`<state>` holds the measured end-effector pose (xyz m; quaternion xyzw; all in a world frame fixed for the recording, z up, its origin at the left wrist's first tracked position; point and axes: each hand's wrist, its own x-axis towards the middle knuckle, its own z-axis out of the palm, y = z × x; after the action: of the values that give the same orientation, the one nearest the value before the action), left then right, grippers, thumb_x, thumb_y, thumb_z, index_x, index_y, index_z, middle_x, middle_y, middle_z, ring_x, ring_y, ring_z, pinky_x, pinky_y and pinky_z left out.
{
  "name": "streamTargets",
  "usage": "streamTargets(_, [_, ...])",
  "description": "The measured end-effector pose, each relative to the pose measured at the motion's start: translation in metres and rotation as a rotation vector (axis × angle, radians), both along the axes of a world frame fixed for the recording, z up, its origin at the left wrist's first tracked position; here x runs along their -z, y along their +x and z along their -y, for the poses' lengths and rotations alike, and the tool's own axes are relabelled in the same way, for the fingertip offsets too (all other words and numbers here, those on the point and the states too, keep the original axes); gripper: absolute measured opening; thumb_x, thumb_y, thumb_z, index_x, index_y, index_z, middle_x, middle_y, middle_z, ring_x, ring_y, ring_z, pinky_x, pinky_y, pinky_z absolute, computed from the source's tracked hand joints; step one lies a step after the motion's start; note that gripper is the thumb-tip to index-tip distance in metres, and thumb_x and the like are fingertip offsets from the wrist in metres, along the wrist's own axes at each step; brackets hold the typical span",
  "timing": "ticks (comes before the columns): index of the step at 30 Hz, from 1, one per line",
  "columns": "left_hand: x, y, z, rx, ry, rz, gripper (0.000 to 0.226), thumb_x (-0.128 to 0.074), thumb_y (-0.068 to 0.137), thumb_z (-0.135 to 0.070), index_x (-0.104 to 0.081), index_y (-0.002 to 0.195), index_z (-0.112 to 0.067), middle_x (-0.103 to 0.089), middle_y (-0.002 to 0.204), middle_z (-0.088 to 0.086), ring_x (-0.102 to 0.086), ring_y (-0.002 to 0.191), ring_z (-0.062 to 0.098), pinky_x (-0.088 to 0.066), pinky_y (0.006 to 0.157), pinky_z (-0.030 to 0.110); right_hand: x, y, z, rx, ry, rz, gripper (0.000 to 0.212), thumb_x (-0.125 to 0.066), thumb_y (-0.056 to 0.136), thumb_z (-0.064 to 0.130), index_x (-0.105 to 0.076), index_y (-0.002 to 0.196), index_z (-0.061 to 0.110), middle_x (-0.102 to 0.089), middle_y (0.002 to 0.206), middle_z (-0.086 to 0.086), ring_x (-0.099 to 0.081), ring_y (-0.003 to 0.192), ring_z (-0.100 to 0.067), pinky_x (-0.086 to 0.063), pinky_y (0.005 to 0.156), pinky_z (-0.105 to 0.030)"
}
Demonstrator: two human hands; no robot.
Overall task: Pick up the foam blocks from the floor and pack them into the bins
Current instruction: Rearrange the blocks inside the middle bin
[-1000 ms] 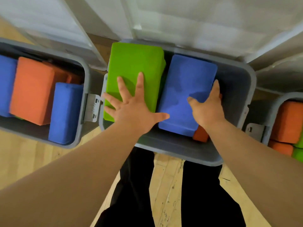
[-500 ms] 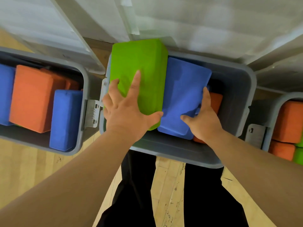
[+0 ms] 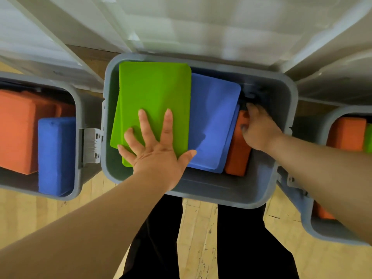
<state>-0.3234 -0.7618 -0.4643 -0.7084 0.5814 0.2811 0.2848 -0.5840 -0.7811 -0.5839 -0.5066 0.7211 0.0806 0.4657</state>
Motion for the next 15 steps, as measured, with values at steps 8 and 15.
streamTargets(8, [0.004,0.001,-0.001,0.021,0.005,0.032,0.108,-0.039,0.082,-0.087,0.056,0.121,-0.054,0.056,0.144,0.004,0.018,0.145,0.051,0.002,0.117,0.073,0.03,0.006,0.03,-0.134,0.213,-0.052,0.084,-0.056,0.097,0.017,-0.006,0.164,0.016,-0.044,0.151,-0.021,-0.053,0.126,-0.038,-0.044,0.1,-0.035])
streamTargets(15, [0.002,-0.001,0.001,0.009,0.031,0.034,0.109,-0.041,0.082,-0.087,0.056,0.12,-0.055,0.055,0.146,0.004,0.018,0.146,0.051,0.002,0.117,0.073,-0.037,0.005,-0.009,-0.139,-0.001,-0.15,0.065,-0.064,0.091,0.039,-0.038,0.149,0.027,-0.044,0.139,-0.013,-0.044,0.126,-0.042,-0.04,0.094,-0.045])
